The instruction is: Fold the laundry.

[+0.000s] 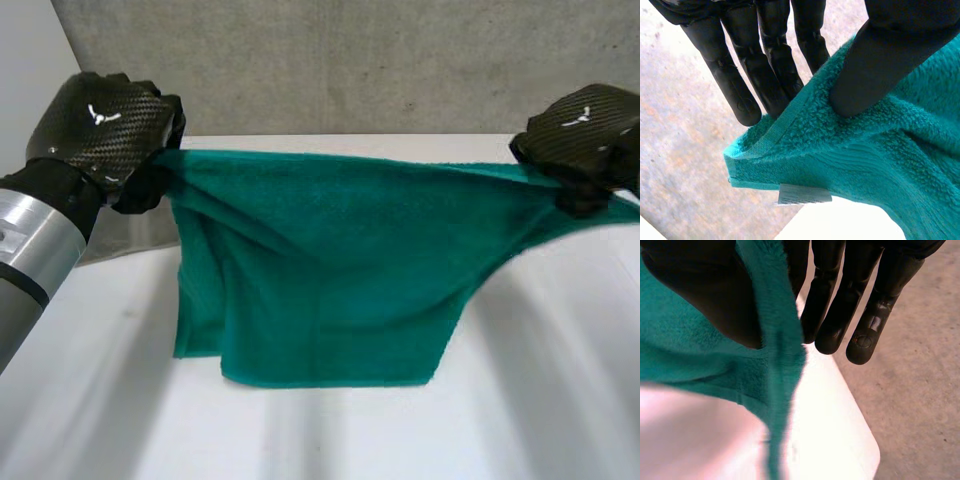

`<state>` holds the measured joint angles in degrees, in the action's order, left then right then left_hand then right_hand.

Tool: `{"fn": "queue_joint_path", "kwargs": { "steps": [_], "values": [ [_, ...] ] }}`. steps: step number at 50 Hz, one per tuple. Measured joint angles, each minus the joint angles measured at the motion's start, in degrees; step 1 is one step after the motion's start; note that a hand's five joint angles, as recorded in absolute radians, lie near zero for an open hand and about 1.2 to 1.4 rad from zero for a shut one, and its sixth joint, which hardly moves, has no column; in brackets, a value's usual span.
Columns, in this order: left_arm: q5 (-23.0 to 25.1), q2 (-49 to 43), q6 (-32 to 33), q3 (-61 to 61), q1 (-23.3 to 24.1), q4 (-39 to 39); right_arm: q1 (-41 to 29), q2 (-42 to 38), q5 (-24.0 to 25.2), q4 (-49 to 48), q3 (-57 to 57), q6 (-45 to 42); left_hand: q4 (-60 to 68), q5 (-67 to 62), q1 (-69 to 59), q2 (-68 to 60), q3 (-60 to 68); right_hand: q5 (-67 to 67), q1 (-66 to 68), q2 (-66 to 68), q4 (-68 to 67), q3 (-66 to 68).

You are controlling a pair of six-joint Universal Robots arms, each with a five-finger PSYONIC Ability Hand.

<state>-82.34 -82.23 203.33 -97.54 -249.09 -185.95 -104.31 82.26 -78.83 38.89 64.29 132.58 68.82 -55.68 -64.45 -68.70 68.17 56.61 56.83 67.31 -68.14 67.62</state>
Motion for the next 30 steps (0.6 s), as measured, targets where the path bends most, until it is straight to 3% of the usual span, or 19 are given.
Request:
{"fn": "queue_joint_path", "kwargs": {
  "steps": [7,12,19,21,22,24,26,27,30],
  "values": [
    [0.06,-8.04,1.79,1.47,-0.15,2.95,0.12,-0.13,1.15,6.38,-1.35,-4.40,0.00,0.00,0.00,-0.02,0.14,0.06,0.00,0.00,0.00,0.00],
    [-0.22,-18.53,4.63,5.25,-0.15,3.56,-0.94,-5.81,0.89,2.65,0.07,-3.95,0.00,0.00,0.00,-0.06,0.15,0.11,0.00,0.00,0.00,0.00],
    [-0.50,-31.25,8.32,17.48,-0.34,0.14,-3.97,-18.38,-5.35,-9.44,-5.56,-3.27,0.02,0.00,0.00,-0.09,0.23,0.11,0.00,0.00,0.00,0.00],
    [-0.53,-33.48,9.19,20.59,-0.47,-3.12,-4.70,-21.26,-7.26,-13.51,-8.42,-3.20,0.02,0.00,0.00,-0.10,0.23,0.12,0.00,0.00,-0.01,0.00],
    [-0.68,-35.62,10.47,24.21,-0.69,-10.08,-5.50,-24.46,-9.35,-20.15,-12.99,-3.05,0.02,0.00,0.00,-0.10,0.23,0.12,0.00,0.00,-0.01,0.00],
    [-0.77,-36.35,11.14,25.75,-0.77,-14.41,-5.77,-25.66,-10.10,-23.56,-15.19,-2.91,0.02,0.00,0.00,-0.10,0.23,0.12,0.00,0.00,-0.01,0.00],
    [-1.26,-37.15,12.49,28.41,-0.85,-25.66,-6.26,-27.45,-11.31,-33.83,-20.40,-1.99,0.02,0.00,0.00,-0.10,0.23,0.12,0.00,0.00,-0.01,0.00],
    [-1.26,-37.15,12.49,28.41,-0.85,-25.66,-6.26,-27.45,-11.31,-33.83,-20.40,-1.99,0.02,0.00,0.00,-0.10,0.23,0.12,0.00,0.00,-0.01,0.00],
    [-2.44,-36.82,13.39,30.93,-0.74,-38.64,-6.46,-27.66,-11.75,-49.18,-25.32,0.27,0.03,0.00,0.00,-0.11,0.23,0.12,0.00,0.00,-0.01,0.00]
  ]
}}
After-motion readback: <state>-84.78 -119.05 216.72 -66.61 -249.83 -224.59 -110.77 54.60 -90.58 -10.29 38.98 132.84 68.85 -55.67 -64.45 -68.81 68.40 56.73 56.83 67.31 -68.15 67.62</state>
